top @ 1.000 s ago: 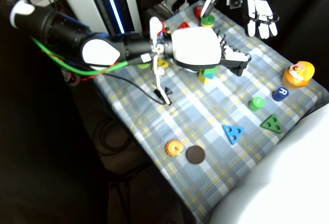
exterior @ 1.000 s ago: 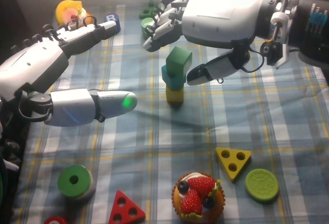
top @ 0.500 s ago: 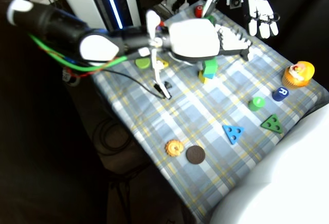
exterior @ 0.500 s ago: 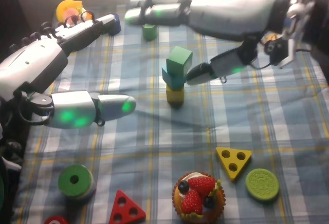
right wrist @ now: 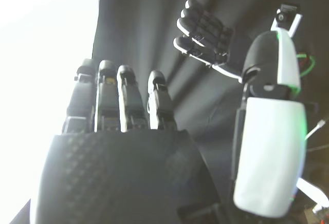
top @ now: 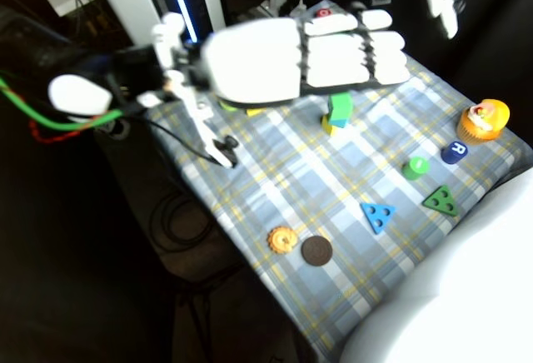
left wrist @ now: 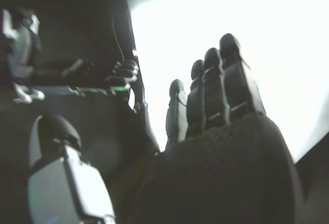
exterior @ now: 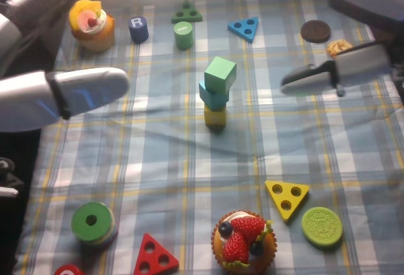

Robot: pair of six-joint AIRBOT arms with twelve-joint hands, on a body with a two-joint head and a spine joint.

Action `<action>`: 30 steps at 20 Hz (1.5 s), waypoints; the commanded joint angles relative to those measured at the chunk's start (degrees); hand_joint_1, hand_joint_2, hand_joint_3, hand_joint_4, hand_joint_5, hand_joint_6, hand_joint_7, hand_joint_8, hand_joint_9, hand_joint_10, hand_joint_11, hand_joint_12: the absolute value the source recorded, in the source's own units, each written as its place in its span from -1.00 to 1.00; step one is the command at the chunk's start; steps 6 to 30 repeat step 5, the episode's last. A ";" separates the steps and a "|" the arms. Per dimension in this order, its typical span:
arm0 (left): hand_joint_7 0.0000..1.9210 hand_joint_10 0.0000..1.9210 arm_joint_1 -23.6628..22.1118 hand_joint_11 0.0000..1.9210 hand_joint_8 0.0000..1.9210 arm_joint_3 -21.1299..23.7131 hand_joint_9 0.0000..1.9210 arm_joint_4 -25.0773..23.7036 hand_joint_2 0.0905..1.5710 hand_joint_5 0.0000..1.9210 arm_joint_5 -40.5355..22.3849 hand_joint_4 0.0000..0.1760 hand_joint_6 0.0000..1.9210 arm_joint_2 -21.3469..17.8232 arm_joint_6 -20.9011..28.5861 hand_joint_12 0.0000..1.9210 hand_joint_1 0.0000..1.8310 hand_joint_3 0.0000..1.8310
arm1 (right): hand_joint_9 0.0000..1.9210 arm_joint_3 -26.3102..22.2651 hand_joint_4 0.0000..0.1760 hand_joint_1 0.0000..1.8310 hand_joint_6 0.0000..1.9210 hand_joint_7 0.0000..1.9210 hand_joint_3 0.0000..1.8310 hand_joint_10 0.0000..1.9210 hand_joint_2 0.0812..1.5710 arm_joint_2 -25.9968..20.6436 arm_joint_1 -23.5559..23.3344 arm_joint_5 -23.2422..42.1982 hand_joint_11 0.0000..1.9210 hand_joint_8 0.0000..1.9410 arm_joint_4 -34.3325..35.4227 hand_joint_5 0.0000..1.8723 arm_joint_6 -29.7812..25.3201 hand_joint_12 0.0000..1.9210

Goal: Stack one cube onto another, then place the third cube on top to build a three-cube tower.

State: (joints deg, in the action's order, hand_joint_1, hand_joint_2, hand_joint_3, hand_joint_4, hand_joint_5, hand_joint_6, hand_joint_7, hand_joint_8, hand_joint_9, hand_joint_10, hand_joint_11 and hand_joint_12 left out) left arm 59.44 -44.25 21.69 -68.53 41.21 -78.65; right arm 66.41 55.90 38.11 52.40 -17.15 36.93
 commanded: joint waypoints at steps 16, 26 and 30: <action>-0.96 -1.00 4.36 -1.00 -1.00 -1.37 -0.95 -2.28 -0.11 -0.97 -17.87 1.00 -1.00 -1.22 13.84 -1.00 -0.26 -1.00 | -1.00 -4.65 -0.17 -0.17 -1.00 -1.00 -0.98 -1.00 0.12 -4.90 11.05 23.42 -1.00 -1.00 14.10 -1.00 3.58 -1.00; -0.96 -1.00 4.36 -1.00 -1.00 -1.37 -0.95 -2.28 -0.11 -0.97 -17.87 1.00 -1.00 -1.22 13.84 -1.00 -0.26 -1.00 | -1.00 -4.65 -0.17 -0.17 -1.00 -1.00 -0.98 -1.00 0.12 -4.90 11.05 23.42 -1.00 -1.00 14.10 -1.00 3.58 -1.00; -0.96 -1.00 4.36 -1.00 -1.00 -1.37 -0.95 -2.28 -0.11 -0.97 -17.87 1.00 -1.00 -1.22 13.84 -1.00 -0.26 -1.00 | -1.00 -4.65 -0.17 -0.17 -1.00 -1.00 -0.98 -1.00 0.12 -4.90 11.05 23.42 -1.00 -1.00 14.10 -1.00 3.58 -1.00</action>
